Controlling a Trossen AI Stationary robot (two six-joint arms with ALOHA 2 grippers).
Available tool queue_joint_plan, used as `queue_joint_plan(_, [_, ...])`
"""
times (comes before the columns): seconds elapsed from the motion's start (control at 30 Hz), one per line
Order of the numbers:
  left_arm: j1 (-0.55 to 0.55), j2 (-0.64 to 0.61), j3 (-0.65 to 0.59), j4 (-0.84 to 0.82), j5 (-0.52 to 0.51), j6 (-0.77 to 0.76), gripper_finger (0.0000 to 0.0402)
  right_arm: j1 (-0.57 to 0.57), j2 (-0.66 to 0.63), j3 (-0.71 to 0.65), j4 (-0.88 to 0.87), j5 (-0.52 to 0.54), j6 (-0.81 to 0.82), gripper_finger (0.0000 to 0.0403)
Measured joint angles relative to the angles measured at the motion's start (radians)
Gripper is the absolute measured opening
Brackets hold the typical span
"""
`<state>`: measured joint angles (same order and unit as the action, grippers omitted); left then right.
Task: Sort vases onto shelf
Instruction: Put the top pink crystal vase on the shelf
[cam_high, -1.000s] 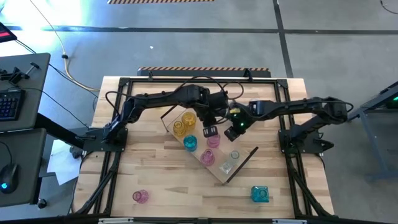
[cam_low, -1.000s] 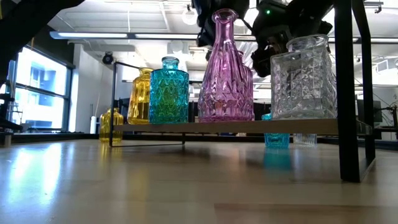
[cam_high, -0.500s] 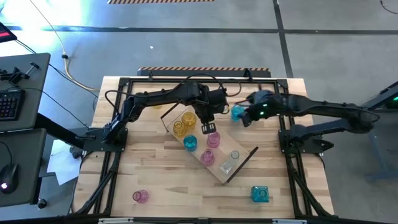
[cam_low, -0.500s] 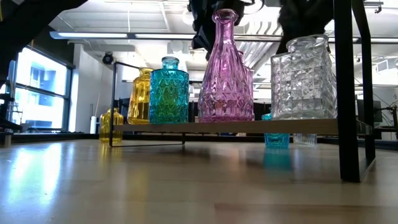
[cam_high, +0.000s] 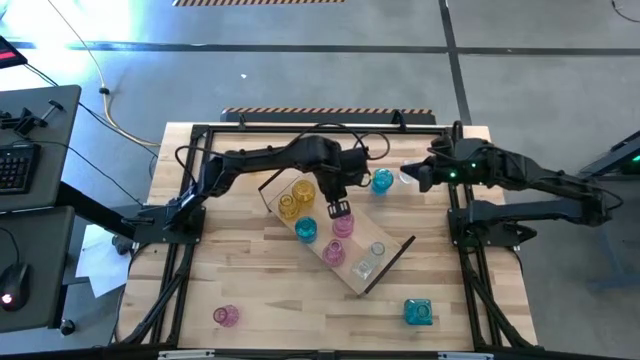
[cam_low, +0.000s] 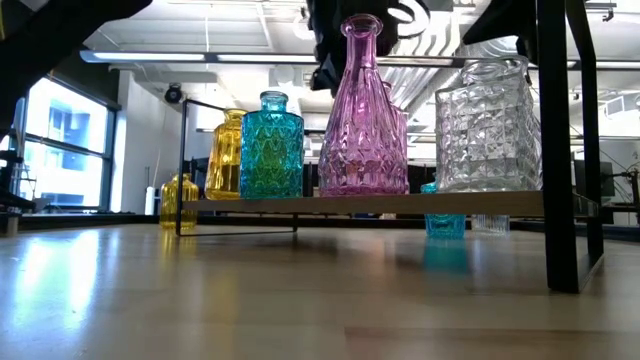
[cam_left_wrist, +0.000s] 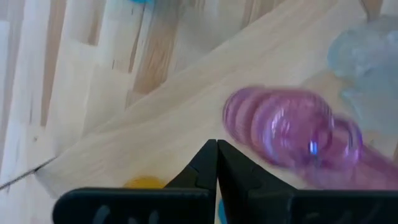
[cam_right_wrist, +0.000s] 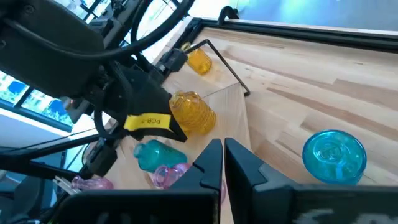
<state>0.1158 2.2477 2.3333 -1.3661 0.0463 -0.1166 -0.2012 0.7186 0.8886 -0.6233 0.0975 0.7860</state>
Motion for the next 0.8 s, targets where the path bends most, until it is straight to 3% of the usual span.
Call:
queue_joint_plan(0.53, [-0.001, 0.013, 0.0, -0.056, -0.015, -0.013, 0.0, 0.0, 0.008, 0.0, -0.018, -0.001, -0.02, 0.0])
queue_joint_plan(0.67, [-0.006, -0.074, -0.001, -0.058, -0.044, -0.013, 0.0, 0.0, 0.008, 0.0, -0.02, -0.001, -0.027, 0.0])
queue_joint_plan(0.8, [-0.005, -0.226, 0.0, -0.057, -0.155, -0.038, 0.0, 0.0, 0.008, 0.0, -0.024, -0.001, -0.027, 0.0])
